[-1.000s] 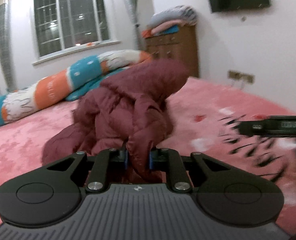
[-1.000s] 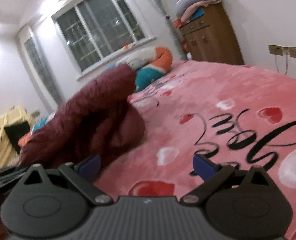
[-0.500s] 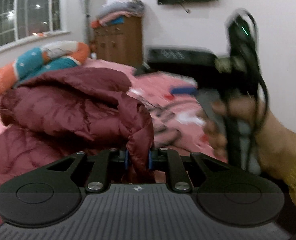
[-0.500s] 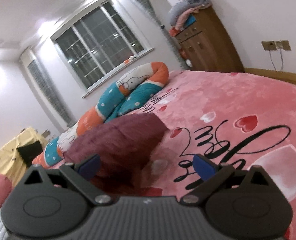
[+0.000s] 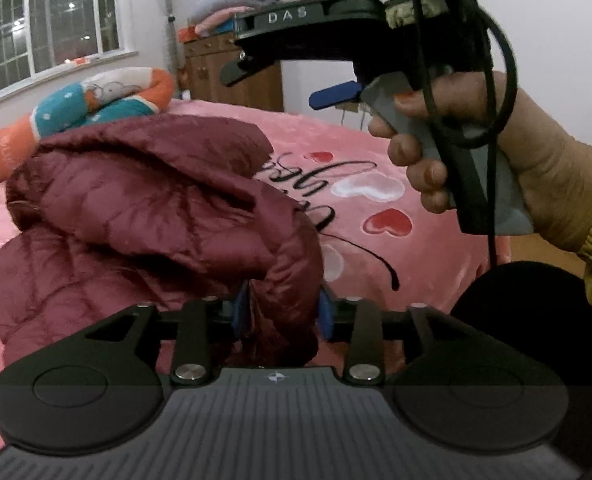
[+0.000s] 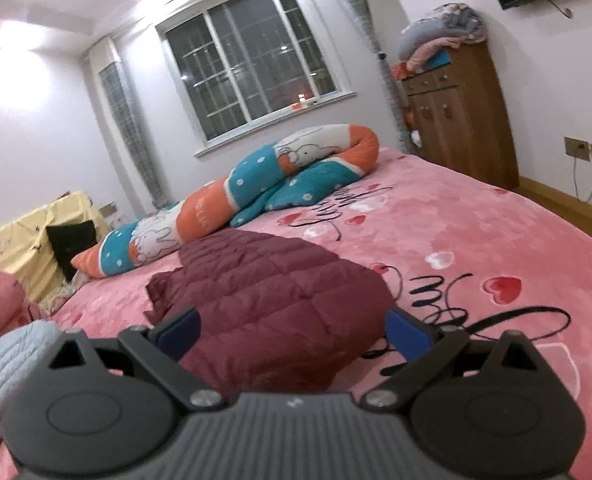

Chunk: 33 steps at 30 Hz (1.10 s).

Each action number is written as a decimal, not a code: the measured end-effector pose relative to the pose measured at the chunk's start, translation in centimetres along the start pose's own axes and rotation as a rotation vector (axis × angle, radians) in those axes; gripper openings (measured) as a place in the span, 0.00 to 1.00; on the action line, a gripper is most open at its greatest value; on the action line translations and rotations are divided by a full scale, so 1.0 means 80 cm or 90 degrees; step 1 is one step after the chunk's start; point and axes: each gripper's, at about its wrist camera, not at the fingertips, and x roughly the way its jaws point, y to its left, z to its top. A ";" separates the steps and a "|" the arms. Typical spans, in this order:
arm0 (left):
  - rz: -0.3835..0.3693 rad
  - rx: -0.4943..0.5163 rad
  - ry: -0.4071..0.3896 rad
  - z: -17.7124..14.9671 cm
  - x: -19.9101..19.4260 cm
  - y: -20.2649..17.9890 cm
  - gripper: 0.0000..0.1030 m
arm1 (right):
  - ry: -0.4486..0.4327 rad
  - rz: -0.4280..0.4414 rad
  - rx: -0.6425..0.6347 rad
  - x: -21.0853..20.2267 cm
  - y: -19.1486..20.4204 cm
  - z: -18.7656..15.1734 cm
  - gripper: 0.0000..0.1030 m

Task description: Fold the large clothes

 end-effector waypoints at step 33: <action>0.264 -0.255 -0.055 -0.049 -0.078 0.193 0.62 | 0.096 -0.061 -0.273 0.250 0.172 0.034 0.88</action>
